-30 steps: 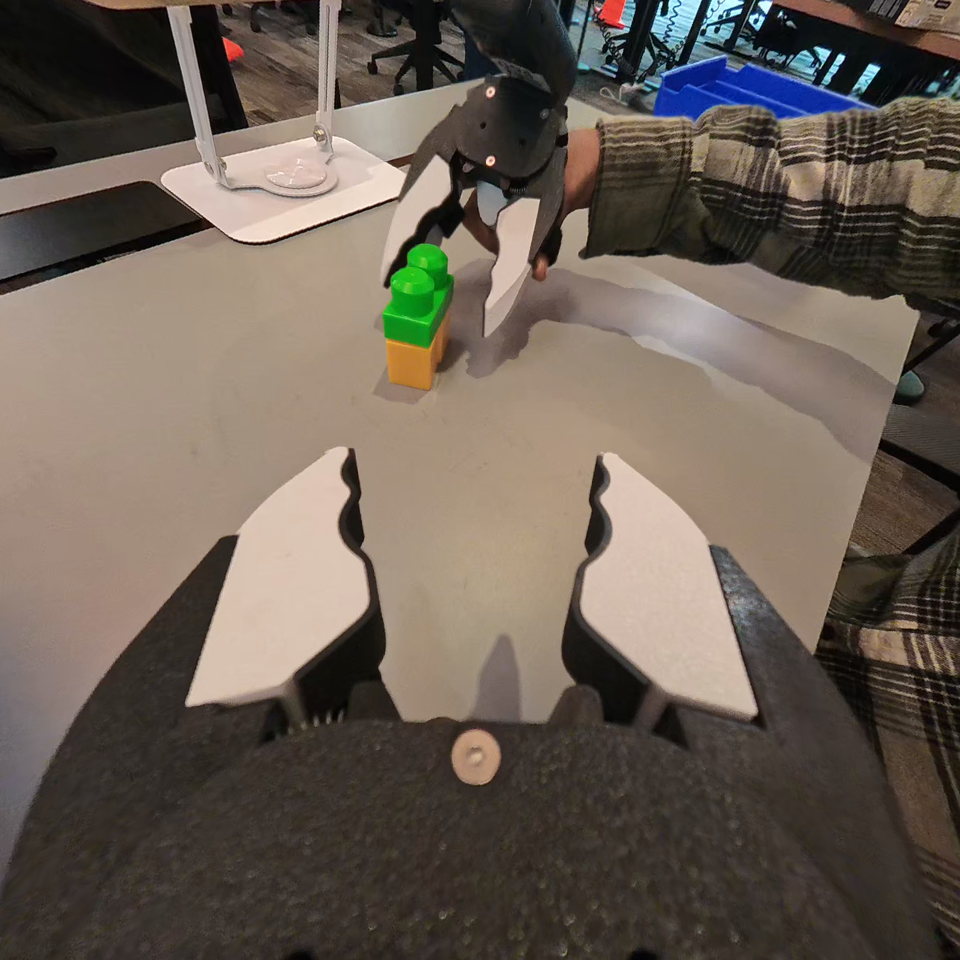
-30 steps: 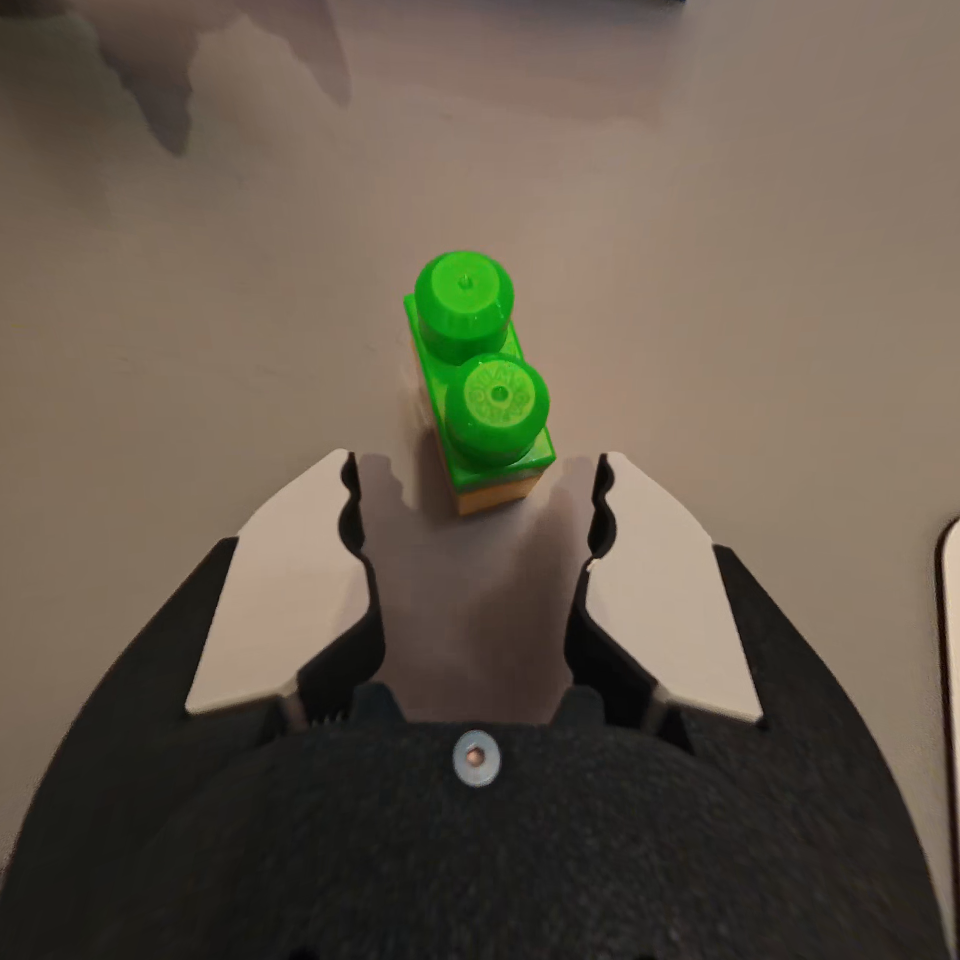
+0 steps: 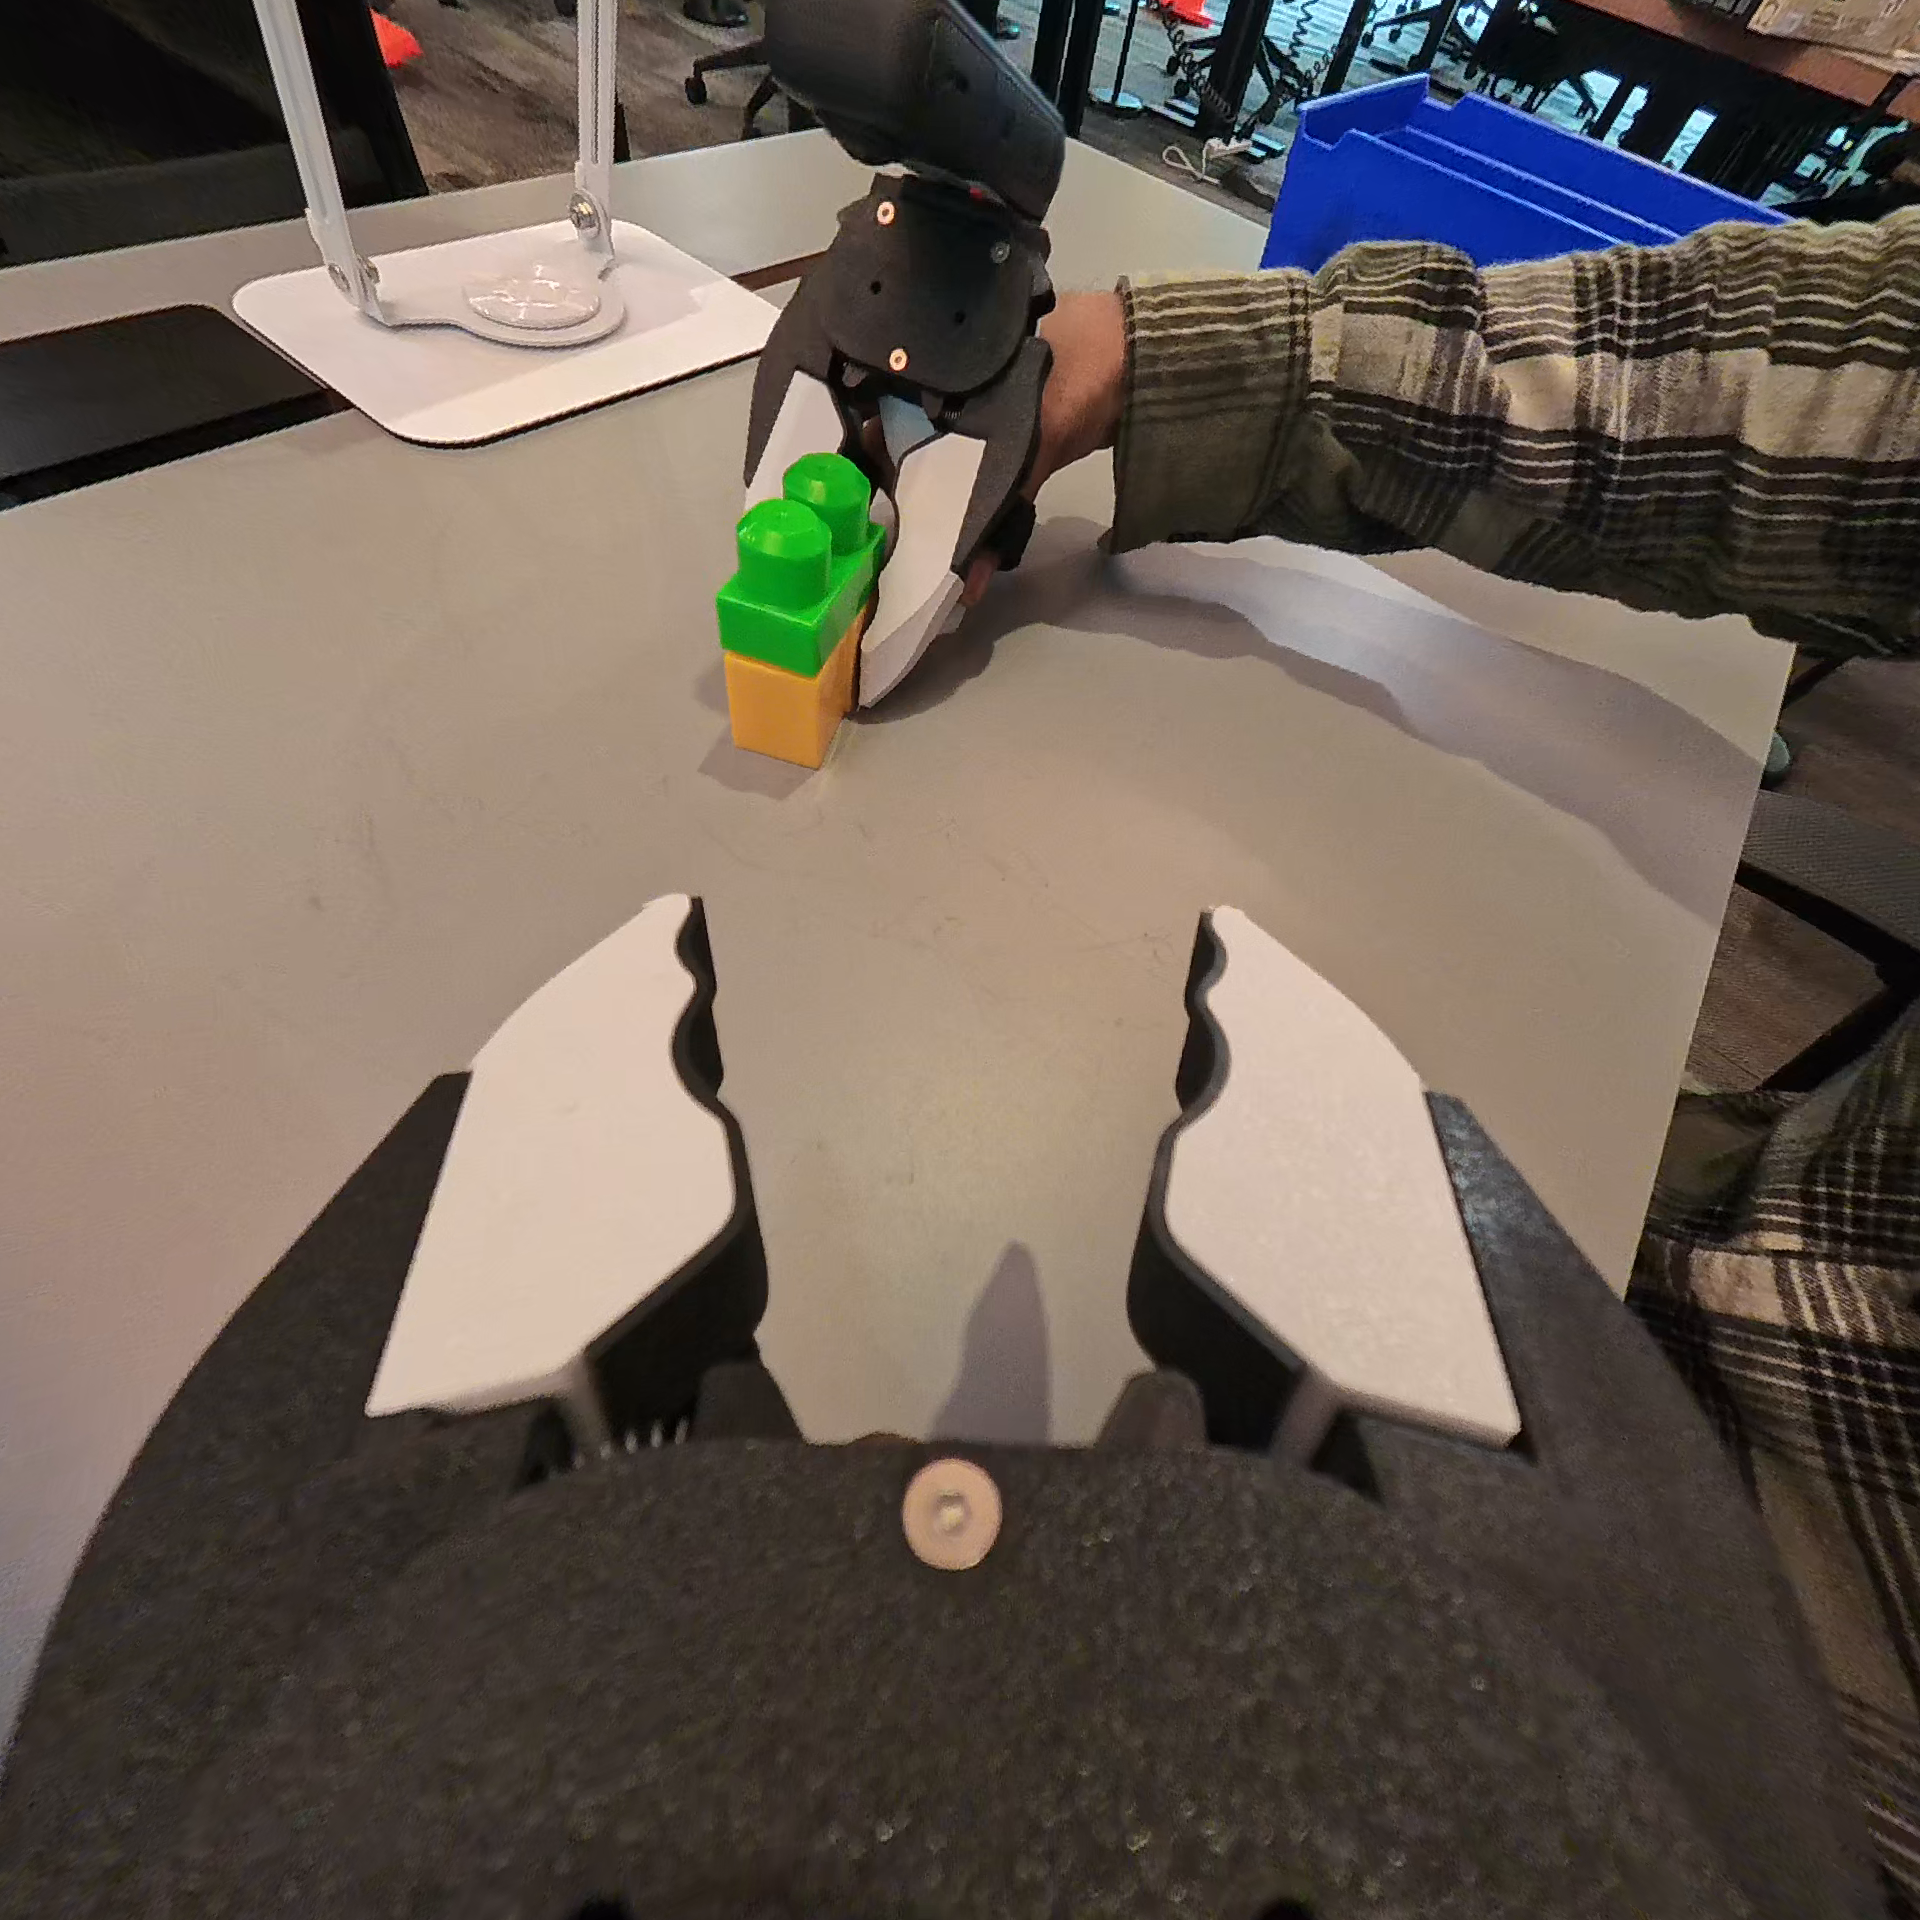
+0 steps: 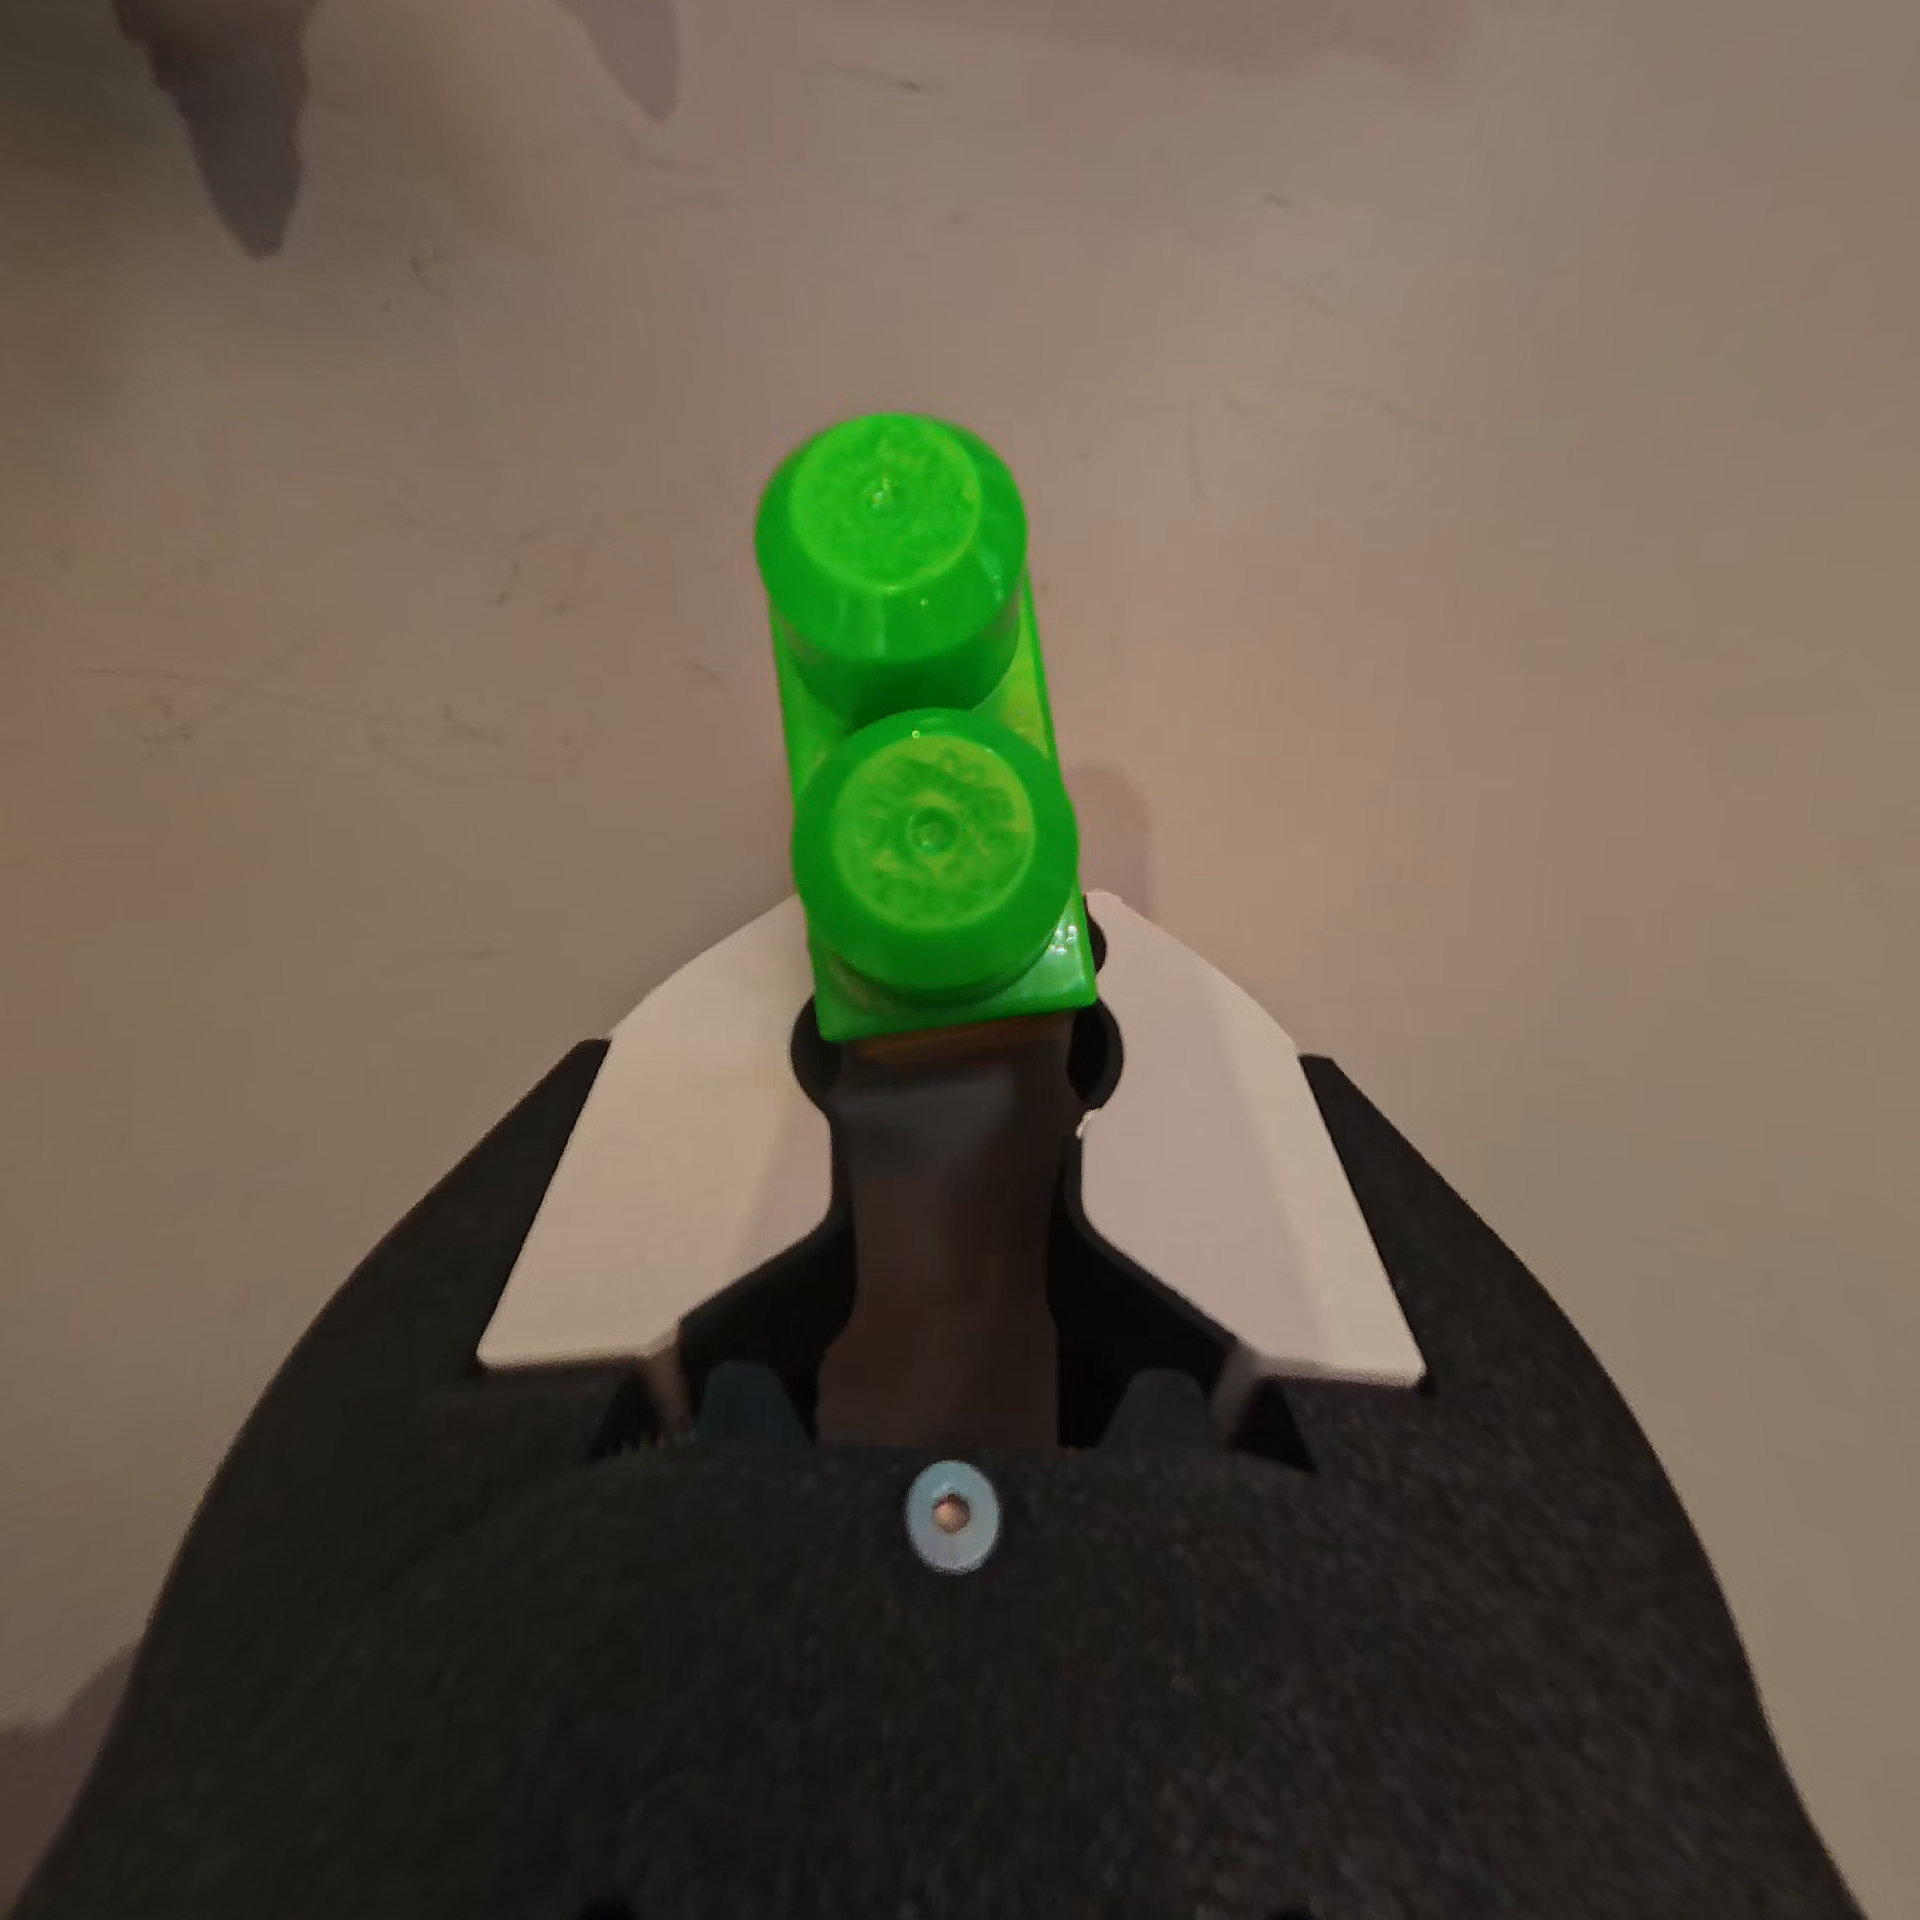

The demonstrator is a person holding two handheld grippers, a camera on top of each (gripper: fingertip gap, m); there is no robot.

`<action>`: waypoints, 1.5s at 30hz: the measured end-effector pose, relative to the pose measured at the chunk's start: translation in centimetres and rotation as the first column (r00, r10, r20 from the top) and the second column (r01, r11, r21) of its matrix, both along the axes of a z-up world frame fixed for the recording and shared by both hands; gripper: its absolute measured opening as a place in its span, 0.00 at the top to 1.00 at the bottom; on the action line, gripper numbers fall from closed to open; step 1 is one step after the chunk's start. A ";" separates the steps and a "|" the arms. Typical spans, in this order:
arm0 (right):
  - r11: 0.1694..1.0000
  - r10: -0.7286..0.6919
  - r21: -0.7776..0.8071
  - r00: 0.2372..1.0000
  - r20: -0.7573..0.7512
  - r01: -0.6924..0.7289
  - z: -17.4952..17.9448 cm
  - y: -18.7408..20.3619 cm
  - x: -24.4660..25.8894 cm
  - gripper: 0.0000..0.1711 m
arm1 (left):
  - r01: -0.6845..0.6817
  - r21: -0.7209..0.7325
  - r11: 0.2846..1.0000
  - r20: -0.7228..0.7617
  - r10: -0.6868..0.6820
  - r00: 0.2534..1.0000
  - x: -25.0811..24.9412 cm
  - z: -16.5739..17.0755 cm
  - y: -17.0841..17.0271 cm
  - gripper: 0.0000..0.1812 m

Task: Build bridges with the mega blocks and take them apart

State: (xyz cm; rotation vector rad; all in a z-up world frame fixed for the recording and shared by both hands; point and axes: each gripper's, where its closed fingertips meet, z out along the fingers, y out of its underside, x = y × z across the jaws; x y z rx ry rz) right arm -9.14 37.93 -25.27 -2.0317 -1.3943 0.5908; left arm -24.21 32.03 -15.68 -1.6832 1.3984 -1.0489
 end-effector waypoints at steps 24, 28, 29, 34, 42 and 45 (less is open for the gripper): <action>0.977 -0.212 -0.043 0.975 -0.065 0.210 9.5 -6.0 4.4 0.77 | 0.313 0.042 0.949 0.116 -0.316 0.942 13.9 1.1 2.2 0.49; 0.974 -0.225 -0.036 0.973 -0.048 0.224 10.3 -6.8 4.9 0.77 | 0.398 0.042 0.916 0.172 -0.399 0.901 16.4 1.8 1.2 0.53; 0.973 -0.229 -0.036 0.972 -0.048 0.228 10.4 -6.9 5.0 0.77 | 0.409 0.044 0.911 0.184 -0.410 0.893 16.9 2.0 1.0 0.53; 0.970 -0.243 -0.036 0.968 -0.054 0.242 10.9 -7.0 4.8 0.76 | 0.435 0.066 0.898 0.227 -0.438 0.870 18.0 2.6 0.2 0.56; 0.972 -0.230 -0.070 0.969 -0.091 0.224 11.0 -6.7 3.0 0.76 | 0.454 0.074 0.888 0.263 -0.457 0.850 17.5 2.8 -0.2 0.65; 0.977 -0.208 -0.078 0.973 -0.097 0.201 11.0 -6.8 2.2 0.76 | 0.476 0.077 0.876 0.263 -0.479 0.838 17.3 2.8 -0.6 0.72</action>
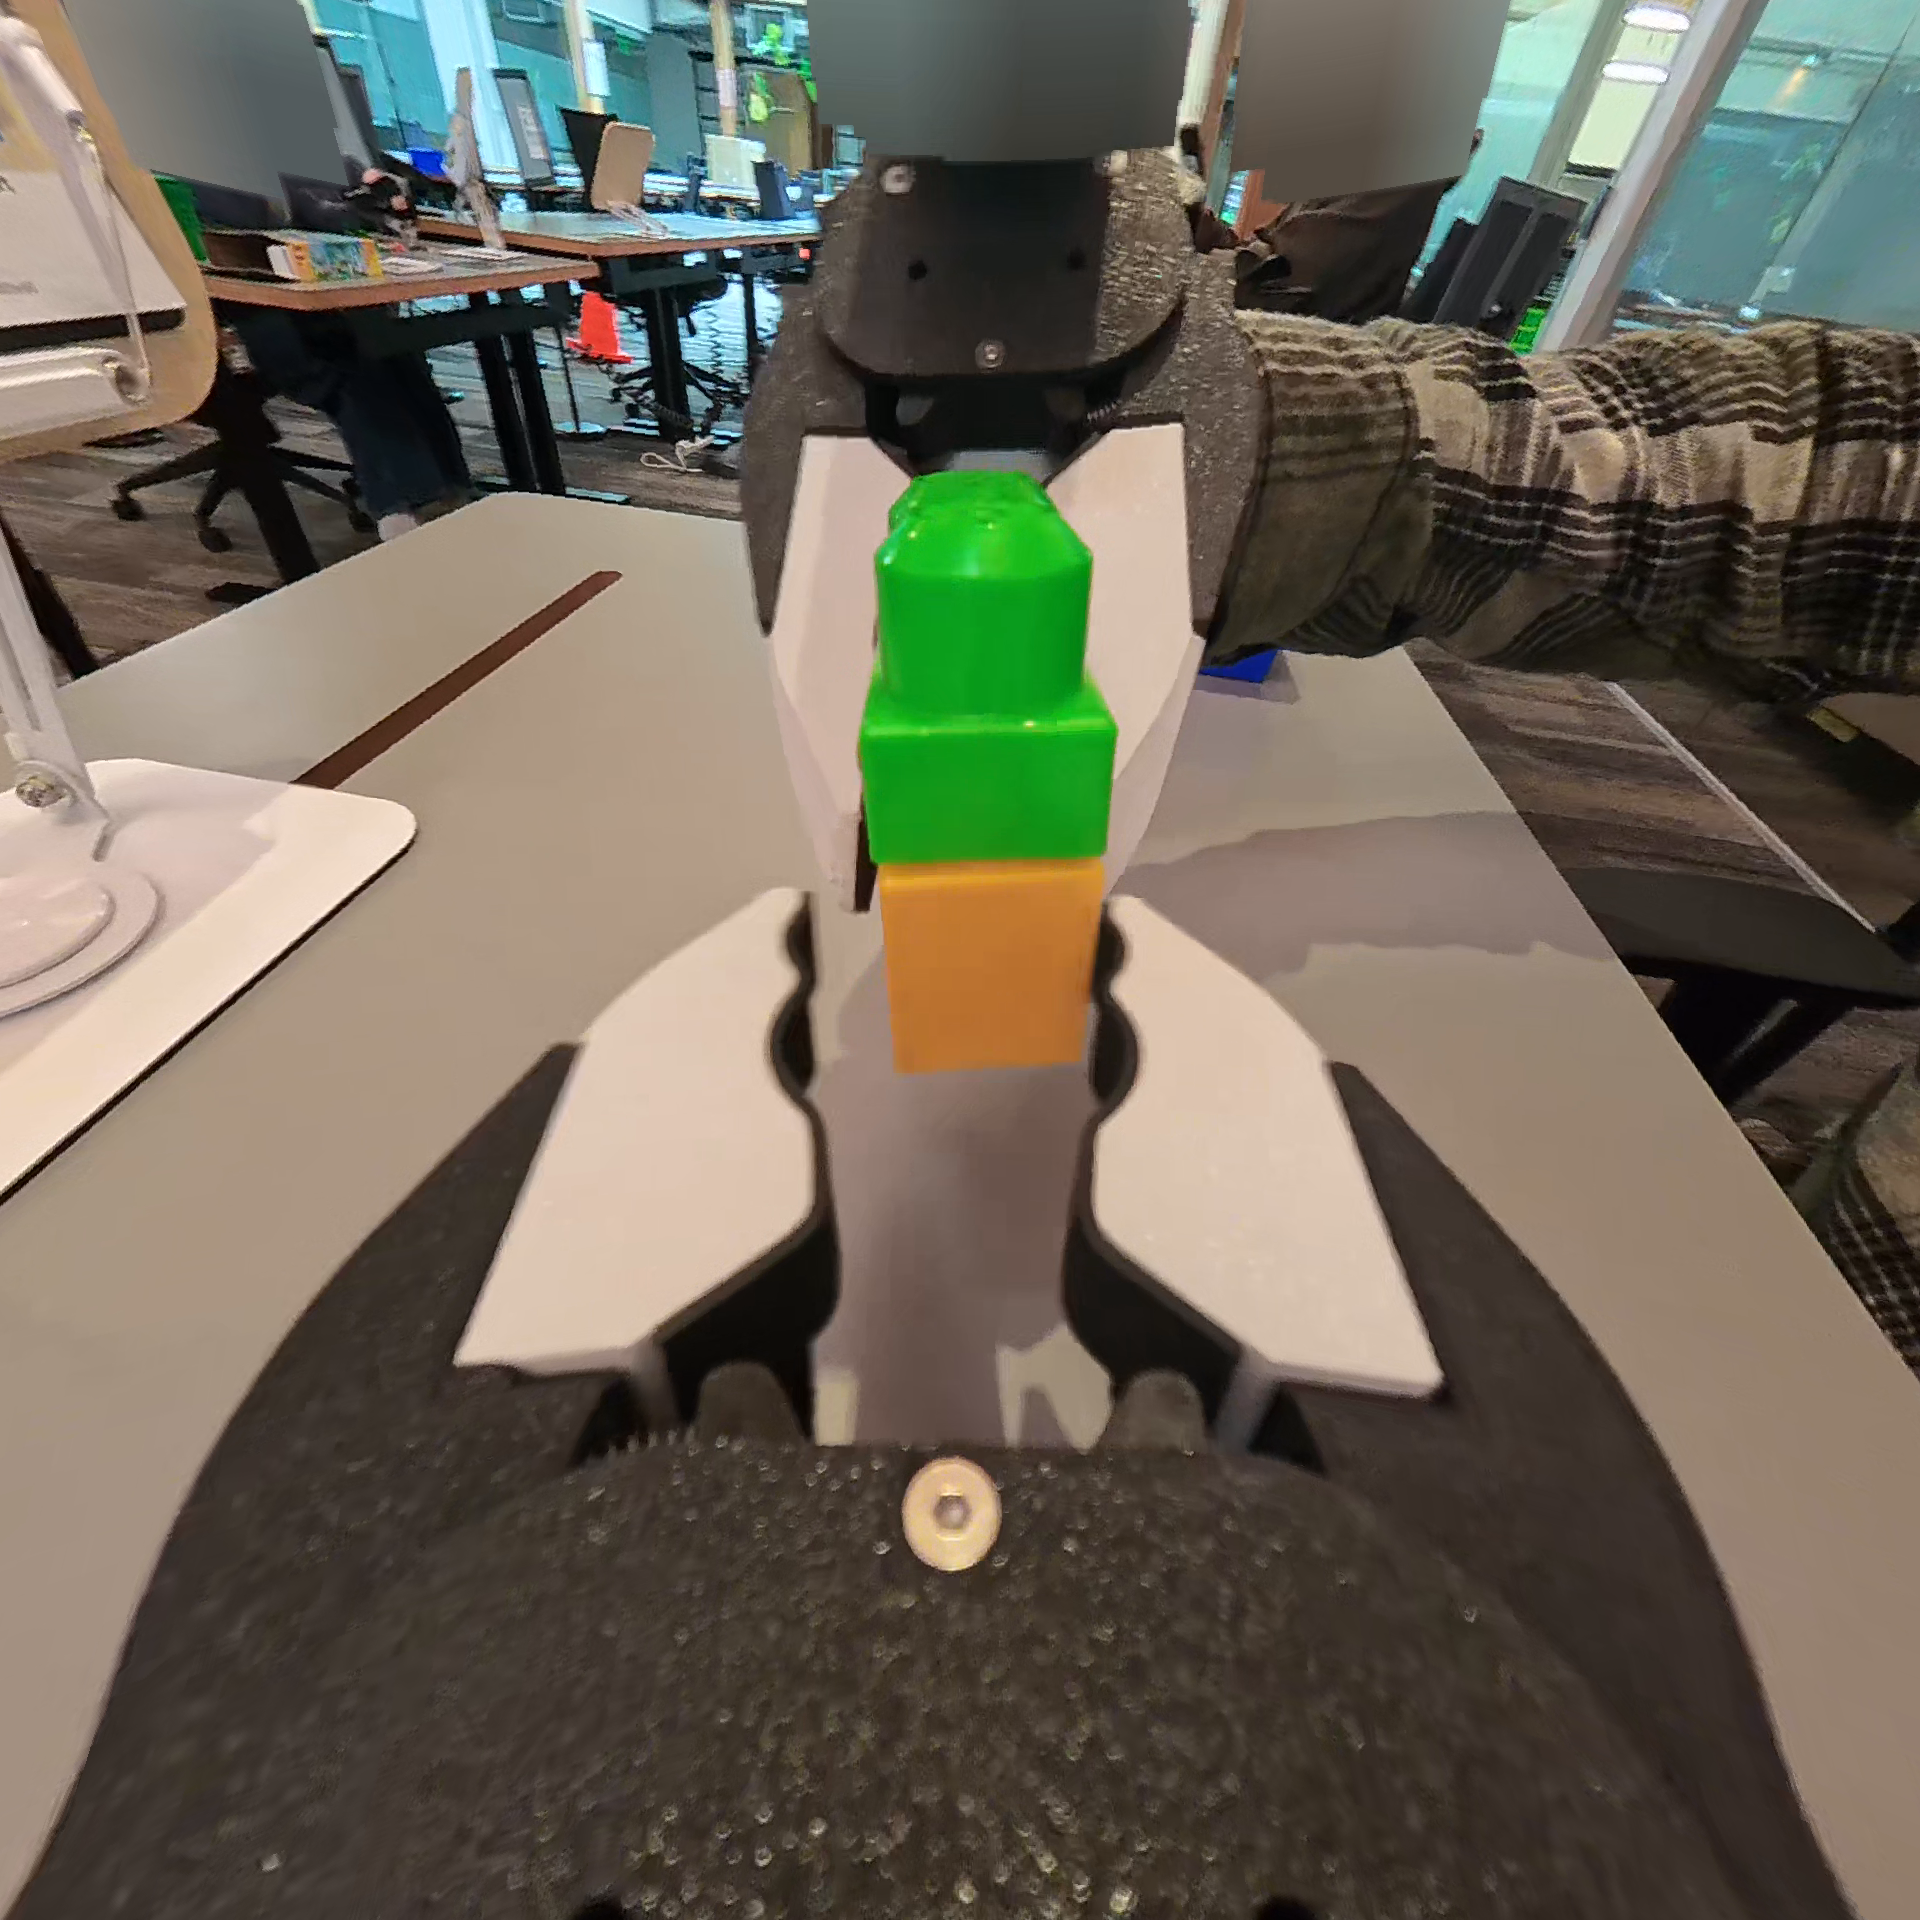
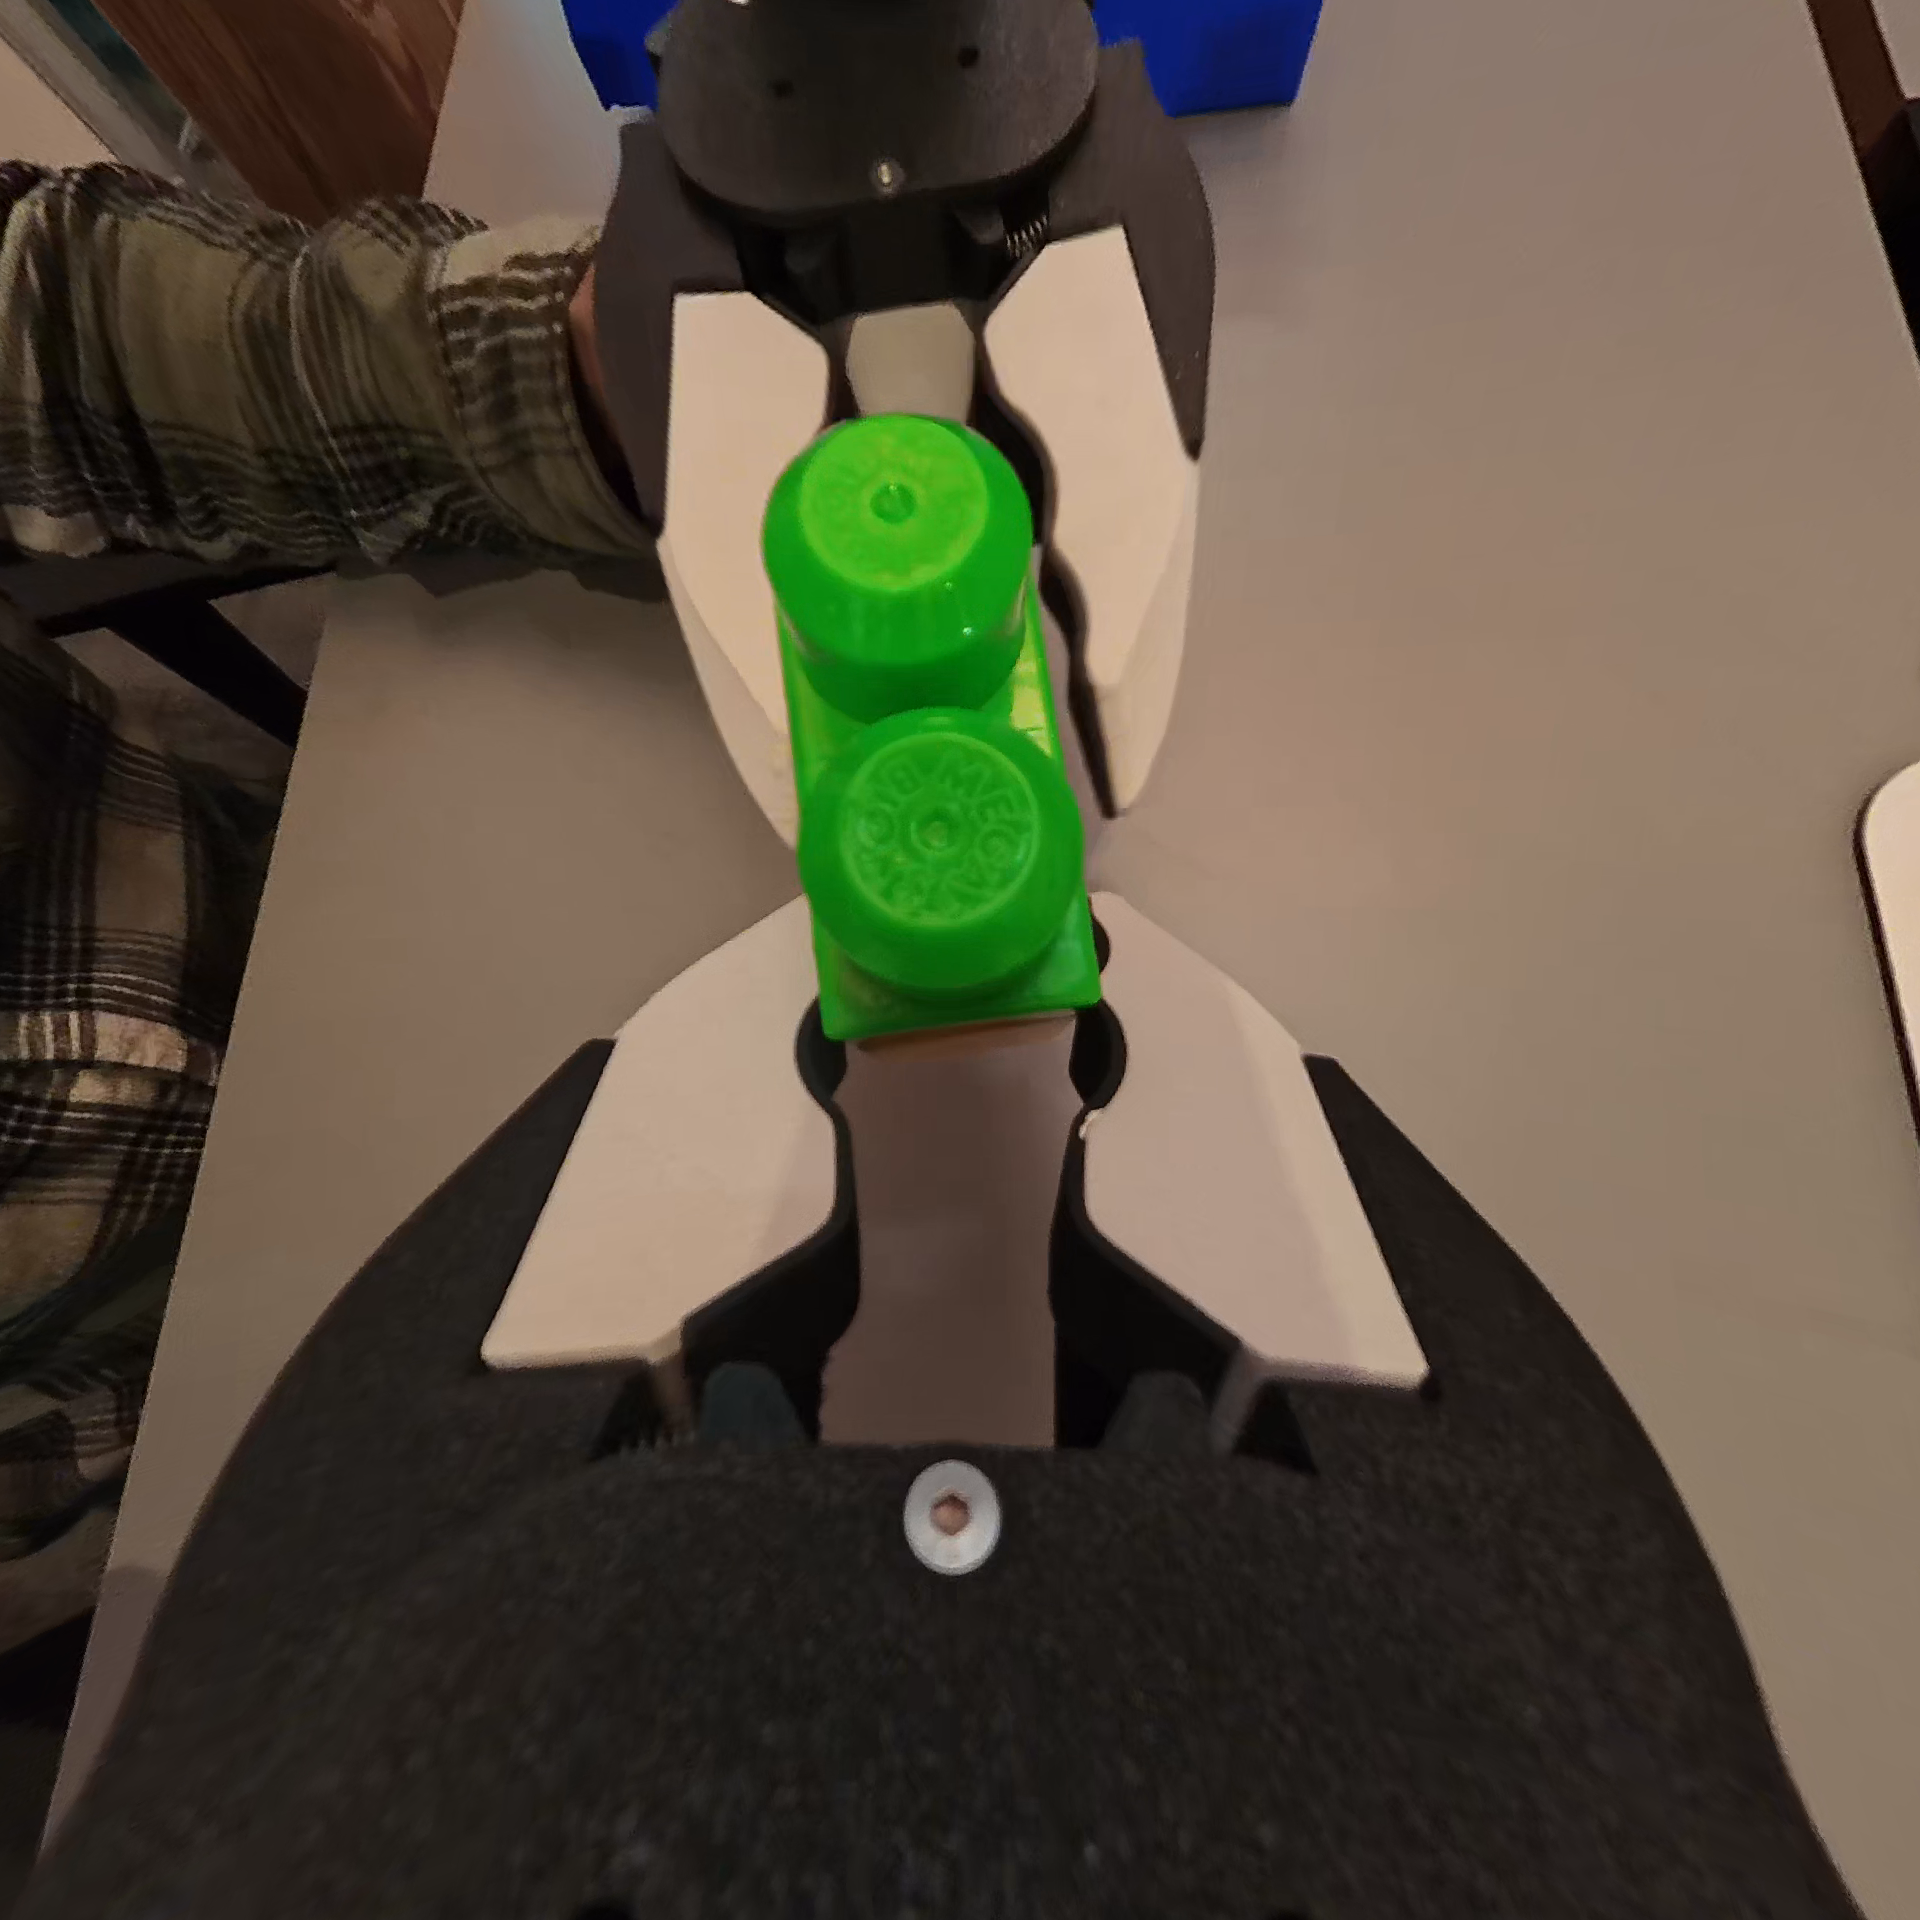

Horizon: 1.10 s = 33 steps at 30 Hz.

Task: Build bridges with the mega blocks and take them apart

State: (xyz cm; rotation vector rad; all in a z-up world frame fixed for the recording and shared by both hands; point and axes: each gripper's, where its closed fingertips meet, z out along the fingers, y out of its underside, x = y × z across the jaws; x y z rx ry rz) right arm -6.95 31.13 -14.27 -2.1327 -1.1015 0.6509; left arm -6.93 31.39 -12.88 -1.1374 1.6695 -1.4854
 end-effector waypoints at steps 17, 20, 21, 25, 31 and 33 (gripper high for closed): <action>0.997 0.047 0.056 0.993 0.104 -0.053 0.8 -0.7 0.8 0.52 | 0.047 -0.062 0.997 0.007 -0.047 0.999 -1.3 -1.3 -0.2 0.80; 0.994 0.041 0.101 0.993 0.111 -0.052 2.6 -0.6 1.2 0.52 | 0.051 -0.064 0.997 0.007 -0.051 0.999 -1.6 -1.2 -0.1 0.80; 0.992 0.048 0.108 0.993 0.112 -0.061 3.3 -0.5 1.1 0.54 | 0.055 -0.059 0.997 0.004 -0.055 0.998 -1.7 -1.2 -0.2 0.80; 0.991 0.101 0.063 0.978 0.183 -0.114 4.8 -0.2 -0.1 0.73 | 0.058 -0.027 0.998 -0.008 -0.058 0.998 -1.7 -1.3 -0.7 0.80; 0.983 0.180 -0.096 0.928 0.326 -0.157 4.7 -0.1 -1.3 0.96 | 0.058 -0.007 0.998 -0.080 -0.058 0.995 -1.3 -2.7 -1.4 0.80; 0.980 0.193 -0.117 0.926 0.325 -0.163 4.7 -0.2 -1.5 1.00 | 0.059 -0.011 0.998 -0.090 -0.060 0.994 -1.4 -2.9 -1.4 0.80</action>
